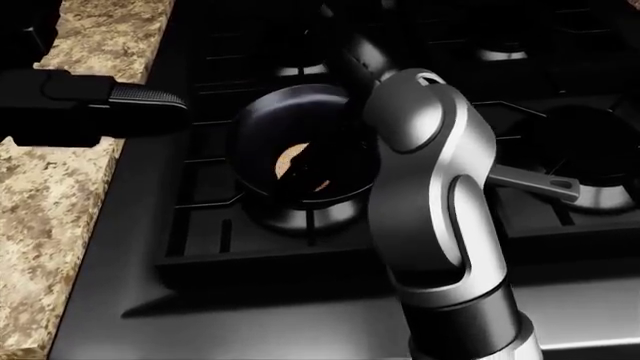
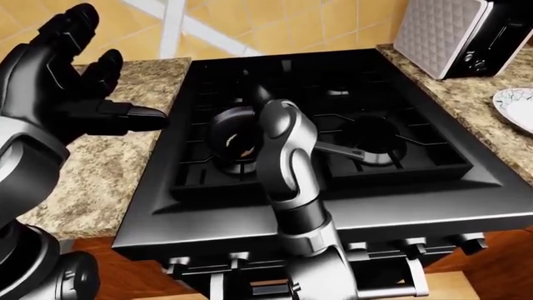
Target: Pick the egg from the plate and place it in the pan.
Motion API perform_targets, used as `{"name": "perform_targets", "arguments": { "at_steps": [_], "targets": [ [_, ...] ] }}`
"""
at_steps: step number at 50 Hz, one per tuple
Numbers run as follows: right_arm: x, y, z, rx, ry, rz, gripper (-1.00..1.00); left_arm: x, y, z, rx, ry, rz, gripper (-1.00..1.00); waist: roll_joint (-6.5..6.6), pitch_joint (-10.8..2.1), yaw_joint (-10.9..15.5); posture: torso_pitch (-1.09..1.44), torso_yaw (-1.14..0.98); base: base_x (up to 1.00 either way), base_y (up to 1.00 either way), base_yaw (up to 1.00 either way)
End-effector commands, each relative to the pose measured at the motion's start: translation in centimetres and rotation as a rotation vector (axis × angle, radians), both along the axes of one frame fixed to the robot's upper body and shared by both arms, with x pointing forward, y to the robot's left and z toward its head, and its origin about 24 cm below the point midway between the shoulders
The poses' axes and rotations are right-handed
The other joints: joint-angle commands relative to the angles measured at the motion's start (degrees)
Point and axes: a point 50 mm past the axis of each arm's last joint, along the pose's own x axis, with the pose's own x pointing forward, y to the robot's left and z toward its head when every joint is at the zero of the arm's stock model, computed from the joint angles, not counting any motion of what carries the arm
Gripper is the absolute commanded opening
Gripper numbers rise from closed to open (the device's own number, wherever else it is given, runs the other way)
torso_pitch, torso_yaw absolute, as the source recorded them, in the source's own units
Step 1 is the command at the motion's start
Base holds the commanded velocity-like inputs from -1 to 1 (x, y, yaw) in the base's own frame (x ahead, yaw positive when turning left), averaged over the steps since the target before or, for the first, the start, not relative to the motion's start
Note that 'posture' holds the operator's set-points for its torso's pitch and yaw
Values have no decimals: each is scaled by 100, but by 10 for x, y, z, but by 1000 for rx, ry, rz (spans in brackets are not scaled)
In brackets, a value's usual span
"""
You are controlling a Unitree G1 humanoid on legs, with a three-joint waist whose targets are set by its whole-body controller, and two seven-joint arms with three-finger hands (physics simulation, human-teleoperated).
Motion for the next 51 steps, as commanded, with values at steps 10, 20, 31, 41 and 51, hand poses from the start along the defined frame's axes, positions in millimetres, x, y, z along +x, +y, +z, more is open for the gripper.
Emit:
{"name": "perform_targets", "arguments": {
  "at_steps": [10,20,31,41,51],
  "targets": [
    [-12,-7,73,209,-130,-61,100,0,5,20,-1,-72,21,100,17,-139,11,0,0,0,0,0],
    [-30,-27,130,378,-205,-107,100,4,7,51,25,-97,28,100,-23,-80,27,0,0,0,0,0],
    [-55,-53,153,418,-279,-146,100,3,4,73,43,-130,40,100,-64,-4,41,0,0,0,0,0],
    [-77,-72,146,350,-356,-181,100,-2,-1,69,30,-174,42,100,-121,22,45,0,0,0,0,0],
    [-86,-81,146,316,-468,-212,100,-6,6,68,50,-220,61,100,-111,19,40,0,0,0,0,0]
  ]
}}
